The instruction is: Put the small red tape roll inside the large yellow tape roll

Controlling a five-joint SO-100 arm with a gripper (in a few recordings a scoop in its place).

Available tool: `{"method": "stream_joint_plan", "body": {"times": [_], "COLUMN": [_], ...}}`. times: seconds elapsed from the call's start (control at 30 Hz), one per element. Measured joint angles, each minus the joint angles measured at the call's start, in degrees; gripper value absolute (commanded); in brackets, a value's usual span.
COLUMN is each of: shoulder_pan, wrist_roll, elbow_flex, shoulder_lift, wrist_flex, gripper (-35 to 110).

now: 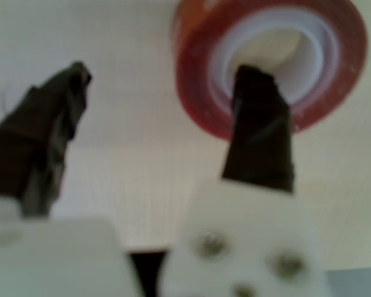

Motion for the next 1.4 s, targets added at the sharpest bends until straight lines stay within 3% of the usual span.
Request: {"method": "stream_joint_plan", "body": {"times": [0.1,0.23,0.47,0.7,0.97,1.4], "shoulder_pan": [-0.4,-0.1,-0.3,-3.9,-11.7,-18.9], "wrist_roll": [0.0,0.0,-0.4,-7.2,-9.4,-9.1], "elbow_flex": [-1.0,-3.0,-12.5,-18.2,-18.2,-11.9], "shoulder_lift": [-1.3,-2.9,-7.9,-6.9,6.1,5.7], "wrist_flex": [-0.4,-0.6,0.0,-2.2,-15.3,-38.3], "gripper": [20,0,0,0,0,0]}}
